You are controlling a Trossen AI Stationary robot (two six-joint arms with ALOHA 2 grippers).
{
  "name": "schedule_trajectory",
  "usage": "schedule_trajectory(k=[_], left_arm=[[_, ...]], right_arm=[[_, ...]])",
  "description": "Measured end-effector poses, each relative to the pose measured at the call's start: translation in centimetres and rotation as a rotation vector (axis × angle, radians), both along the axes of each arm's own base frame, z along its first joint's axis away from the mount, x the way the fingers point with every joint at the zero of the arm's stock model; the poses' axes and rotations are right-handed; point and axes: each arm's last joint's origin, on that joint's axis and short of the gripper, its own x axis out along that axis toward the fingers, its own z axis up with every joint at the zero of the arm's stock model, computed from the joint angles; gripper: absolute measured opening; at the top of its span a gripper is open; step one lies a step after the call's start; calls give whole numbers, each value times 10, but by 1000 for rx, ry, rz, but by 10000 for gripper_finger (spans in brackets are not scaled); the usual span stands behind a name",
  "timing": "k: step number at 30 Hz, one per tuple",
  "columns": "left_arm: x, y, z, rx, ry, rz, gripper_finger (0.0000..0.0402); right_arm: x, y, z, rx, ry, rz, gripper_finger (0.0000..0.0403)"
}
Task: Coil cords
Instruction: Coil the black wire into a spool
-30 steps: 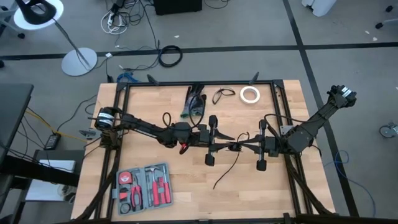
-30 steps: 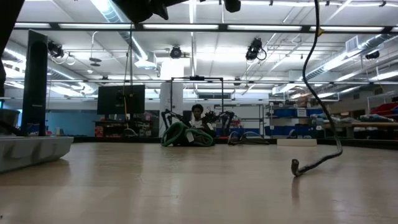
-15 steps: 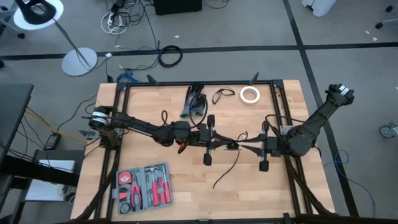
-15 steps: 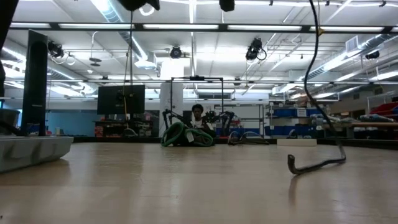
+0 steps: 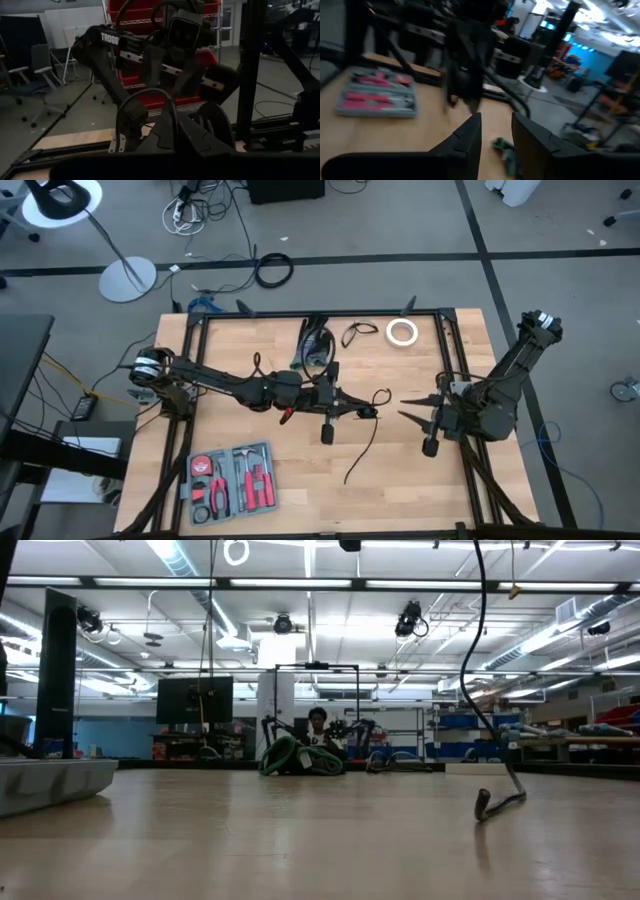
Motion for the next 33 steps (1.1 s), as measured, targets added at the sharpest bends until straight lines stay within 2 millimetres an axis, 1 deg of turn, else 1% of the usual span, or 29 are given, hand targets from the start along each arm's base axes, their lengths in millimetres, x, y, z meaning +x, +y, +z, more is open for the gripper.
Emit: schedule_trajectory(k=[5,9,14,18,22,28,33], left_arm=[[0,-2,1,-13,-11,3,0],[-1,-3,1,-13,-9,10,0],[-1,-4,3,-11,-31,9,0],[-2,-5,7,3,-70,10,0],[-2,-8,6,6,-64,-7,0],[-4,-15,8,35,-71,-12,0],[-11,-17,21,57,-138,-9,0]], right_arm=[[10,-11,0,-80,28,-69,107],[18,-18,-1,-91,37,-102,106],[28,-20,-6,-97,61,-87,107],[35,-22,-11,-98,77,-111,106],[38,-24,-12,-107,84,-154,102],[39,-26,-14,-95,89,-165,99],[37,-27,-23,-19,114,-173,99]])
